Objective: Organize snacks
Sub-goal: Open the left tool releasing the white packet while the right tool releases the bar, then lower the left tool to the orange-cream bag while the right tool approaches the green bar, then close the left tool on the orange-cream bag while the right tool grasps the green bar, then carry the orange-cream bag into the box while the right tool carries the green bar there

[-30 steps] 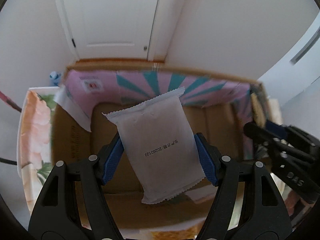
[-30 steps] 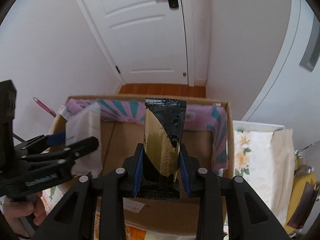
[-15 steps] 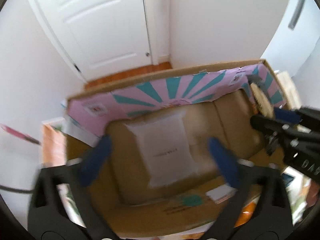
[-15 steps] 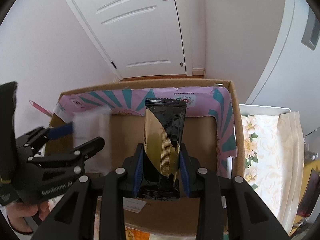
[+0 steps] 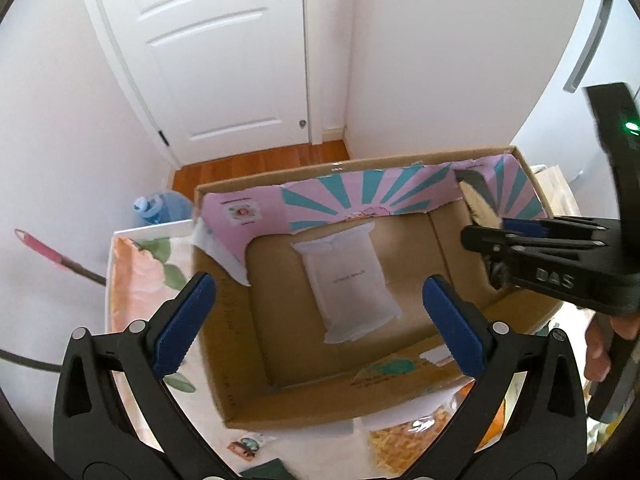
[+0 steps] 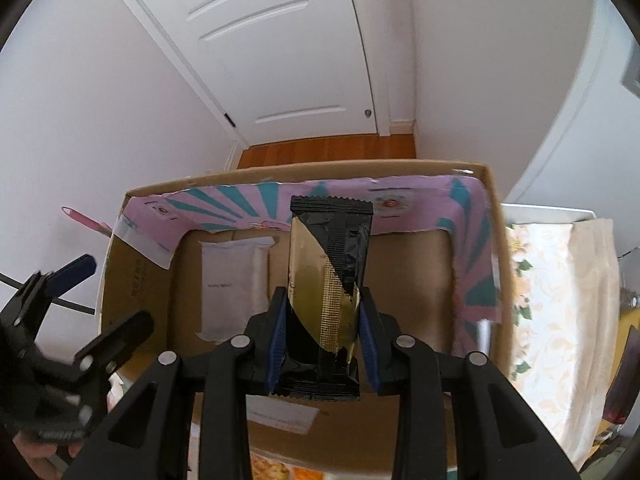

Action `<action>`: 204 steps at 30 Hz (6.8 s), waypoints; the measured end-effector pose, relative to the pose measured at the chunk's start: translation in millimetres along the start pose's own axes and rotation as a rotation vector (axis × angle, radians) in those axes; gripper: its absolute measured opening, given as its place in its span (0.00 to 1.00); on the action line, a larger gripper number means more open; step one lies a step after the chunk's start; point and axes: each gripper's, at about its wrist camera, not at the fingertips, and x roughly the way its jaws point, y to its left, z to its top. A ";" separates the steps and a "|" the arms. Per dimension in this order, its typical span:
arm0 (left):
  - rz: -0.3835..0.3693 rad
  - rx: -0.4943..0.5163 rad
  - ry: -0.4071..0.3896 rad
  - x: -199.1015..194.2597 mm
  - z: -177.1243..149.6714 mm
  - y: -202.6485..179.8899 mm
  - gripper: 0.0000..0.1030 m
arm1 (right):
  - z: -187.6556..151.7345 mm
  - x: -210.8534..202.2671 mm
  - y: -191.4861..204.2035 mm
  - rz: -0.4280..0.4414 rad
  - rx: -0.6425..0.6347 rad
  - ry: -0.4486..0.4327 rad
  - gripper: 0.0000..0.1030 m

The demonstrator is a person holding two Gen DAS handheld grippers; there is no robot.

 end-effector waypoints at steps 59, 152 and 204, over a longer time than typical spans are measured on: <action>0.119 -0.212 -0.302 -226.3 -141.2 -80.8 1.00 | -168.0 -240.6 -6.7 -0.053 -0.207 -0.440 0.99; -0.152 -0.217 0.045 -14.9 -149.2 -100.5 0.58 | -171.3 -3.5 -96.0 -0.118 0.058 0.108 0.65; -0.125 -0.293 -0.158 -115.1 -60.6 -59.0 0.58 | -104.6 -145.3 -31.9 0.041 -0.111 -0.222 0.44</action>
